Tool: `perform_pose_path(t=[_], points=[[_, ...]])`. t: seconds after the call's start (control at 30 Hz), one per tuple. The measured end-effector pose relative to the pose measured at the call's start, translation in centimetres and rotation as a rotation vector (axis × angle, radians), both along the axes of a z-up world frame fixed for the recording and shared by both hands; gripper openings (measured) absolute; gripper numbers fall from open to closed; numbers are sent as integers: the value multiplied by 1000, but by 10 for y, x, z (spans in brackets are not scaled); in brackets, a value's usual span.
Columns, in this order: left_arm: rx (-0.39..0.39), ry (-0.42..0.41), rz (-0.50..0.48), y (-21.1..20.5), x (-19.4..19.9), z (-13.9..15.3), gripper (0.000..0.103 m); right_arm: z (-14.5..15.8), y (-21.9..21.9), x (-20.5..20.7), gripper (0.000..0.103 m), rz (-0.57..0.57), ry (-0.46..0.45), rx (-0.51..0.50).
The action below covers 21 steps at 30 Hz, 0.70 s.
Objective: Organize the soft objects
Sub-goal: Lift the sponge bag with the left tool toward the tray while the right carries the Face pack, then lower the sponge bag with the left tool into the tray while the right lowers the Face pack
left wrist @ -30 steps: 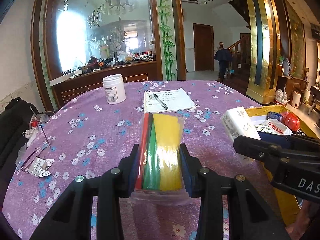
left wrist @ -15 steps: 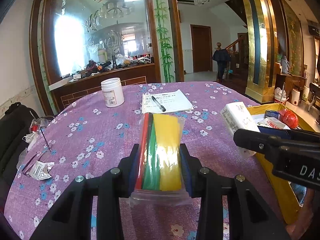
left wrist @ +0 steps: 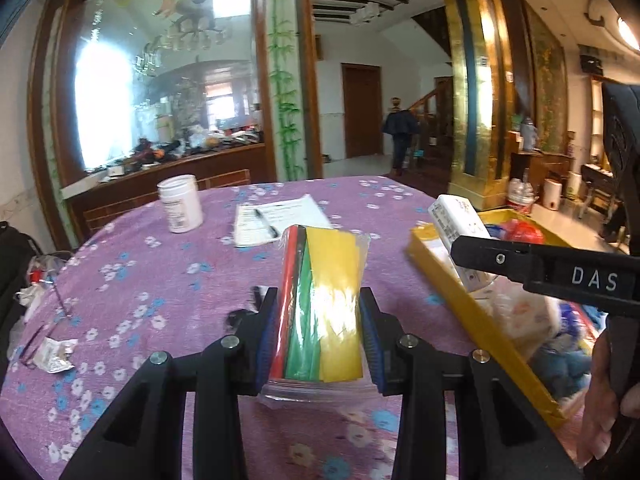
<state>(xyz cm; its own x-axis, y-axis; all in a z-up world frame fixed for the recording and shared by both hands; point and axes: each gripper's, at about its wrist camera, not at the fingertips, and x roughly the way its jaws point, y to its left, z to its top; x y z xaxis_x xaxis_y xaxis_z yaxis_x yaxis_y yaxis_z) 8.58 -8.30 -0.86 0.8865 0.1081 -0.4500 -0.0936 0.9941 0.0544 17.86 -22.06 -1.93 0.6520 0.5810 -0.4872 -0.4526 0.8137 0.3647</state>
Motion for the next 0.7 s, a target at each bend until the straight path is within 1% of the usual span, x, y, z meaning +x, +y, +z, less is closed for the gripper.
perform_pose_path(t=[0.2, 0.4, 0.57, 0.7], points=[[-71, 36, -72, -10, 3, -1, 36, 2, -36, -12, 48, -57, 3, 18], [-81, 67, -115, -29, 6, 5, 37, 8, -83, -20, 48, -130, -9, 19], [-102, 88, -183, -62, 13, 17, 37, 8, -121, -20, 48, -187, 2, 40], [-129, 96, -246, -99, 24, 20, 37, 5, -145, -19, 48, -225, 11, 49]])
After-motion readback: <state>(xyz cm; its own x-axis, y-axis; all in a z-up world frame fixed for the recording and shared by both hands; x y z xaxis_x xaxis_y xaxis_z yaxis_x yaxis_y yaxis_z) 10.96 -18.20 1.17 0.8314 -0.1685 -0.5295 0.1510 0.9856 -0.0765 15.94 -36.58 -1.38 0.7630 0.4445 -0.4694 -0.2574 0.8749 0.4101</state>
